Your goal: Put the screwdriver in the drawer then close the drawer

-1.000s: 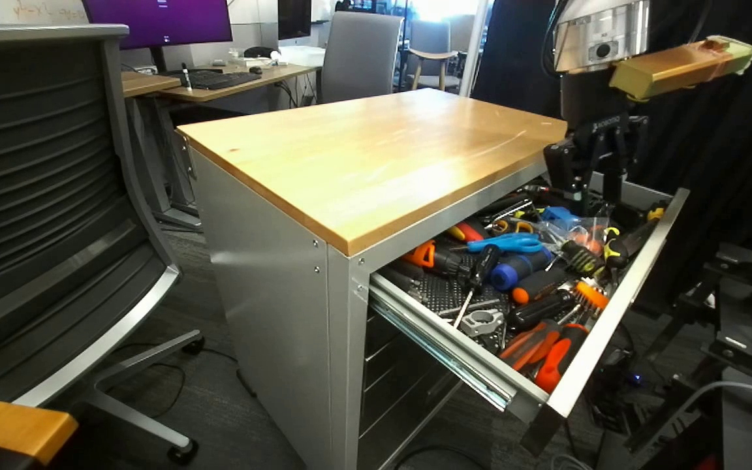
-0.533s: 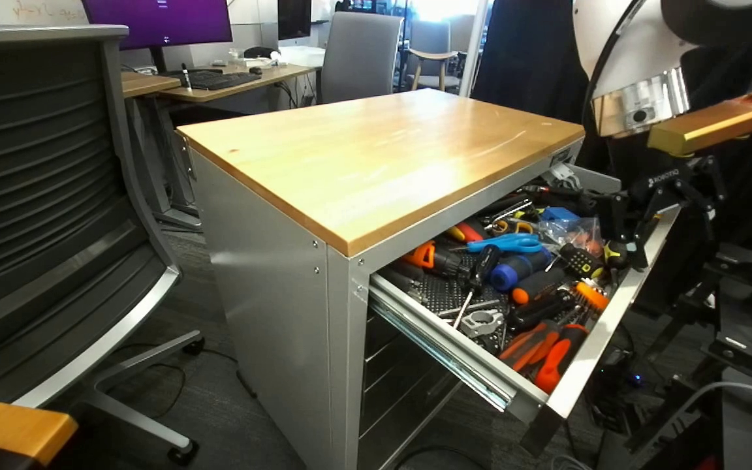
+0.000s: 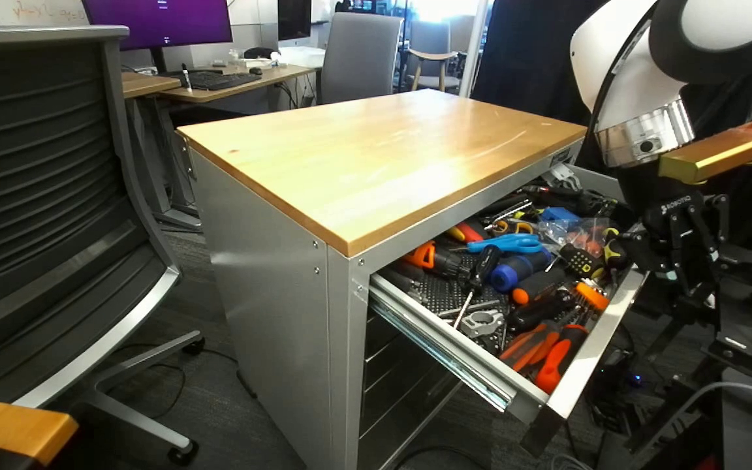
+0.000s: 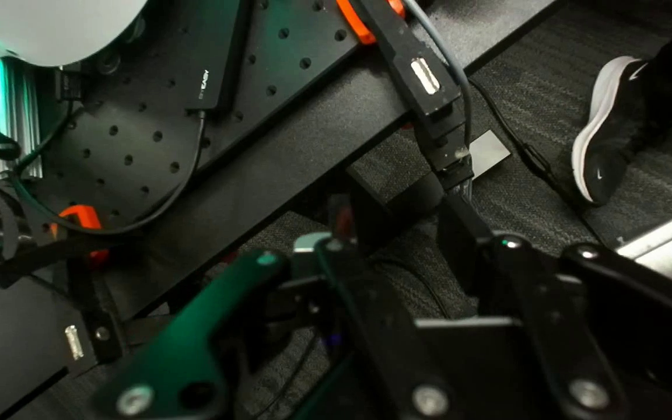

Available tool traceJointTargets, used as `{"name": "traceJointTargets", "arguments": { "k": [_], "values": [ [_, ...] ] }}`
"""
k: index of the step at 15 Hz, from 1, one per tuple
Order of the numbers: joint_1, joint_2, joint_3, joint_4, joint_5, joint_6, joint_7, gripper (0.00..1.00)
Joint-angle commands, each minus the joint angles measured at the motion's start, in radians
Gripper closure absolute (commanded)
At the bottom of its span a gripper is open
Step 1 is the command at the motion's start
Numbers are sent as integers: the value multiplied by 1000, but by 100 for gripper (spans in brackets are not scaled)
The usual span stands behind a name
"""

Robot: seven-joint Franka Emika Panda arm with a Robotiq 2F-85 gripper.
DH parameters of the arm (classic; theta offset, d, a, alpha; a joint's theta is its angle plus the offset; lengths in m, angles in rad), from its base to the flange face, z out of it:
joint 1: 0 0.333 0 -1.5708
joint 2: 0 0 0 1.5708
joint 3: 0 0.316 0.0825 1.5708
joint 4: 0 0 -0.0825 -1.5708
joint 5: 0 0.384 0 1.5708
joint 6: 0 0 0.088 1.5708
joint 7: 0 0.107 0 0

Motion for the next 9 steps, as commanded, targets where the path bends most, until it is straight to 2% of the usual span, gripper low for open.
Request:
{"name": "traceJointTargets", "arguments": {
  "k": [1,2,4,9],
  "values": [
    [5,15,7,11,21,-7,-49,88],
    [11,22,15,17,21,5,-70,95],
    [21,45,23,41,12,27,-102,100],
    [62,103,38,114,-43,95,-150,98]
  ]
}}
